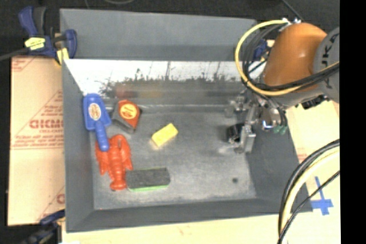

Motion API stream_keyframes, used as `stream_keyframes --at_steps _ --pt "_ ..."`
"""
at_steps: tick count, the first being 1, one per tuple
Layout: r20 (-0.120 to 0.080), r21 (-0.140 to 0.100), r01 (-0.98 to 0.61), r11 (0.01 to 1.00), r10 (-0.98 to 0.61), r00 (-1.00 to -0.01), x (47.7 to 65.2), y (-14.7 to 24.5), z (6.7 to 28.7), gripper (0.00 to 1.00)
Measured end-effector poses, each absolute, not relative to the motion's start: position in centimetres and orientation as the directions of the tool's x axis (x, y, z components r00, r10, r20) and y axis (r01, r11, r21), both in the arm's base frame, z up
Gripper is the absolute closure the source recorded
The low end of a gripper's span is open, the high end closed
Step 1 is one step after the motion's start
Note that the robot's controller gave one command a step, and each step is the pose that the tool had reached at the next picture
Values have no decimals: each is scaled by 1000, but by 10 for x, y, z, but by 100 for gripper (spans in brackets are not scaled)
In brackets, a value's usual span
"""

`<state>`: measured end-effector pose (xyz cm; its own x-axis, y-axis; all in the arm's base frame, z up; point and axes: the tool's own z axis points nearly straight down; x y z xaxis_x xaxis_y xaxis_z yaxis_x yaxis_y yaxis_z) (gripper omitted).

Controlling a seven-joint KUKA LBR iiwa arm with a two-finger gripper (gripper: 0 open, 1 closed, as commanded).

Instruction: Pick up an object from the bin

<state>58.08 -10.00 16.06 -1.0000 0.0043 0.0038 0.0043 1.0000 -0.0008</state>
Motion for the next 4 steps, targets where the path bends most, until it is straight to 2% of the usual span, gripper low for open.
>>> stream_keyframes --at_steps 1,2,3,4 --pt "-4 -2 2 1000 2 -1000 583 -100 165 0" --pt "-12 -2 18 1000 18 -1000 587 -69 127 0" --pt "11 2 -64 998 -65 -998 617 -52 107 0" --pt "-10 -5 -247 969 -247 -969 639 -31 133 0"
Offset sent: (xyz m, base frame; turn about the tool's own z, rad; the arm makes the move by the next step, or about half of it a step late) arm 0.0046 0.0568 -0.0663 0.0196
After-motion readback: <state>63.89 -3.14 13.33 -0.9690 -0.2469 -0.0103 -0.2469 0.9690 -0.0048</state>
